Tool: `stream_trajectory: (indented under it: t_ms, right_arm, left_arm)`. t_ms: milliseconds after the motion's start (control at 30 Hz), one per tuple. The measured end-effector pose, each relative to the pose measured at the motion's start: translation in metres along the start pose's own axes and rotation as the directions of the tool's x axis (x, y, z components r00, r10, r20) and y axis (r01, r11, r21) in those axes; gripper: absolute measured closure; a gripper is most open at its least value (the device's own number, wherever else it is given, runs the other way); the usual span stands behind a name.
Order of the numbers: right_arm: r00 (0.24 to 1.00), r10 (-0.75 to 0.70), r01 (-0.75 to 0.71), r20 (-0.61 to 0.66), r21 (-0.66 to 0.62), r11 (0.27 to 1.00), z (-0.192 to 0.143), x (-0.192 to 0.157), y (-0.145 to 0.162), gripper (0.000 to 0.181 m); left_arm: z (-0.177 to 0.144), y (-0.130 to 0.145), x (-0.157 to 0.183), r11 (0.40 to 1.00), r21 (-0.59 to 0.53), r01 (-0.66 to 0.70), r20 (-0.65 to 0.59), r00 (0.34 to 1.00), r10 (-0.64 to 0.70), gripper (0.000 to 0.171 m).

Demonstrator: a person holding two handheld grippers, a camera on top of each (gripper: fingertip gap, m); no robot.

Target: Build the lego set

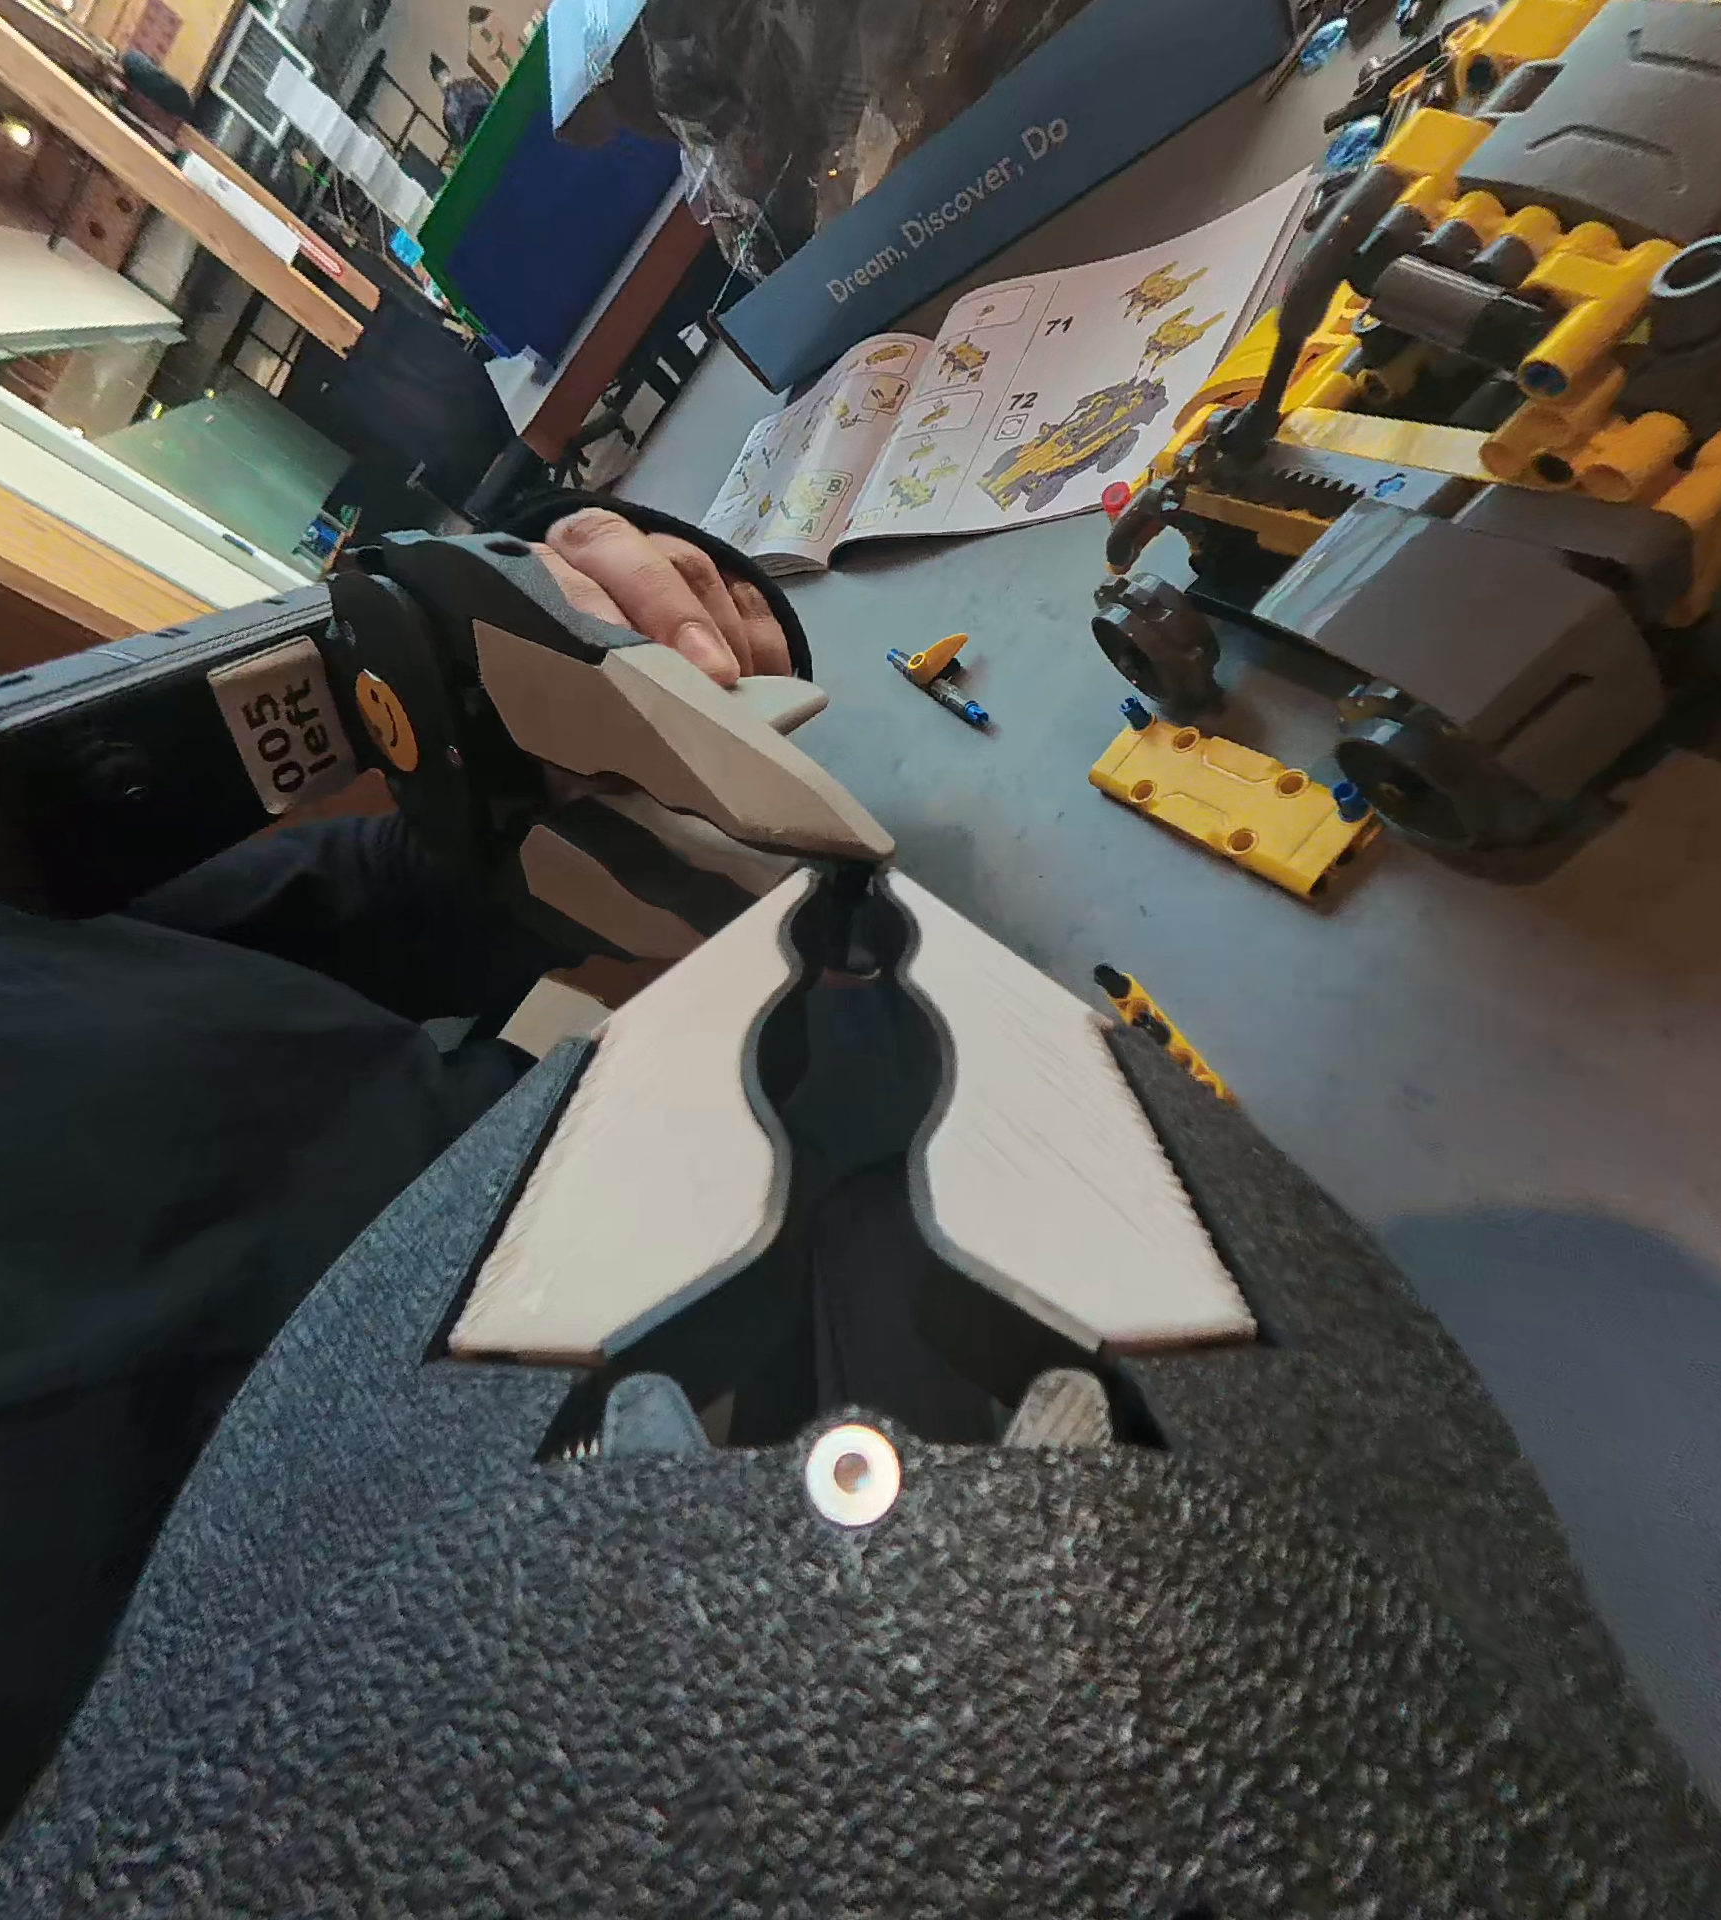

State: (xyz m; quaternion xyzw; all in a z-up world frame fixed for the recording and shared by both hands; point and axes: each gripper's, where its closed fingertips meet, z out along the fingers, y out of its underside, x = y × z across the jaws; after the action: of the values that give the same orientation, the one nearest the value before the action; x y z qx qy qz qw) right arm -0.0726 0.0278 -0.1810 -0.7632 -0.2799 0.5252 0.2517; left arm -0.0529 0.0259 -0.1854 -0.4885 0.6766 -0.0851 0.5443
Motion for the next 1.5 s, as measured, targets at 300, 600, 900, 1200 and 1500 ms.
stream_trajectory:
  t_ms: [300, 600, 900, 1200, 1500]
  right_arm:
    - [0.998, -0.05, 0.053, -0.029, 0.091, 0.994, -0.007, -0.002, -0.016, 0.174]
    - [0.962, -0.269, 0.271, -0.049, 0.319, 0.908, -0.027, -0.037, -0.048, 0.174]
    - [0.948, -0.314, 0.311, -0.055, 0.379, 0.872, -0.028, -0.044, -0.05, 0.174]
    - [0.942, -0.332, 0.33, -0.06, 0.357, 0.874, -0.024, -0.044, -0.044, 0.174]
    - [0.913, -0.355, 0.391, -0.203, 0.178, 0.903, -0.018, -0.017, -0.022, 0.173]
  left_arm:
    - [-0.001, -0.002, -0.015, 0.974, 0.037, 0.223, 0.016, 0.975, -0.224, 0.15]
    - [-0.015, -0.036, -0.027, 0.66, 0.207, 0.722, -0.305, 0.689, -0.658, 0.159]
    - [-0.021, -0.046, -0.019, 0.553, 0.181, 0.813, -0.486, 0.563, -0.668, 0.149]
    - [-0.023, -0.044, -0.025, 0.517, 0.188, 0.835, -0.484, 0.537, -0.691, 0.169]
    - [-0.008, -0.015, -0.015, 0.652, 0.095, 0.752, -0.362, 0.636, -0.681, 0.17]
